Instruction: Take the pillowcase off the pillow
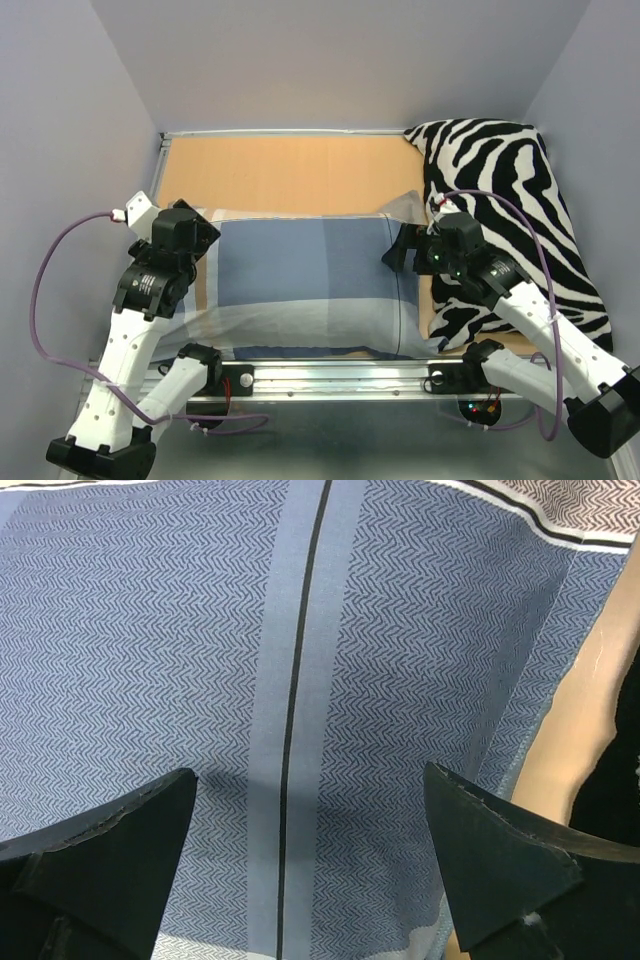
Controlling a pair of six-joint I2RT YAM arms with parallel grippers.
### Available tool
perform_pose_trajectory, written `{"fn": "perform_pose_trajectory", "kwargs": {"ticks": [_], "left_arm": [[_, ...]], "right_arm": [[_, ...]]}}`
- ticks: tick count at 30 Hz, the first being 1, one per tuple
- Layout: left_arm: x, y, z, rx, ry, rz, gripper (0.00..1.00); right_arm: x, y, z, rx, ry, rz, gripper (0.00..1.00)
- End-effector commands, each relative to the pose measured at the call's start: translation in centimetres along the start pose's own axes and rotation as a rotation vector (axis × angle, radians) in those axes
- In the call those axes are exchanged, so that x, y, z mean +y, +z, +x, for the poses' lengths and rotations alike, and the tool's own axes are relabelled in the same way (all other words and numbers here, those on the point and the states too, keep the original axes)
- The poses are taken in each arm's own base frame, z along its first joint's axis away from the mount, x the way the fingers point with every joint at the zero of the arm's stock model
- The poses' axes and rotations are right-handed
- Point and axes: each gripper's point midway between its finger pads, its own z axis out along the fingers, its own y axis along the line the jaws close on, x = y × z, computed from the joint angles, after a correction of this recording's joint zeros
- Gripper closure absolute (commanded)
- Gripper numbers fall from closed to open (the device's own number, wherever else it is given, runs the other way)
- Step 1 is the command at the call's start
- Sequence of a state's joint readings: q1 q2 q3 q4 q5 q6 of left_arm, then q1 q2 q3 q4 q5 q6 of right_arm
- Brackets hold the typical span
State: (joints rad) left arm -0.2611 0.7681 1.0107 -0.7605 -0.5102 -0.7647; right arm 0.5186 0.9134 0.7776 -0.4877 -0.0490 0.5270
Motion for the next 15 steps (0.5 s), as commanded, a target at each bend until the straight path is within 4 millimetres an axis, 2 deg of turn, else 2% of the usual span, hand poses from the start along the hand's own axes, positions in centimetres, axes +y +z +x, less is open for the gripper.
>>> {"fn": "perform_pose_trajectory", "kwargs": {"ticks": [1,5,9,11,15], "left_arm": [[0.5,-1.5,0.0,0.040,-0.053,-0.019,0.01],[1.2,-1.2,3.5,0.149,-0.087,-0.021,0.03],[1.3,-1.4,5.4,0.204,-0.124,0.019,0.04],[1.6,-1.3,6.1,0.225,-0.118,0.013,0.04],[2.6,-1.1,8.0,0.279,-0.100,-0.017,0.05]], "right_arm": [[1.6,-1.0,0.2,0.026,-0.015,-0.076,0.00],[1.9,-1.8,0.7,0.043,-0.011,-0.100,0.00],[2.6,-2.8,1.6,0.093,0.012,-0.134,0.00],[2.3,-3.2,2.4,0.118,0.021,-0.129,0.00],[1.8,-3.7,5.5,0.212,0.064,-0.141,0.00]]}}
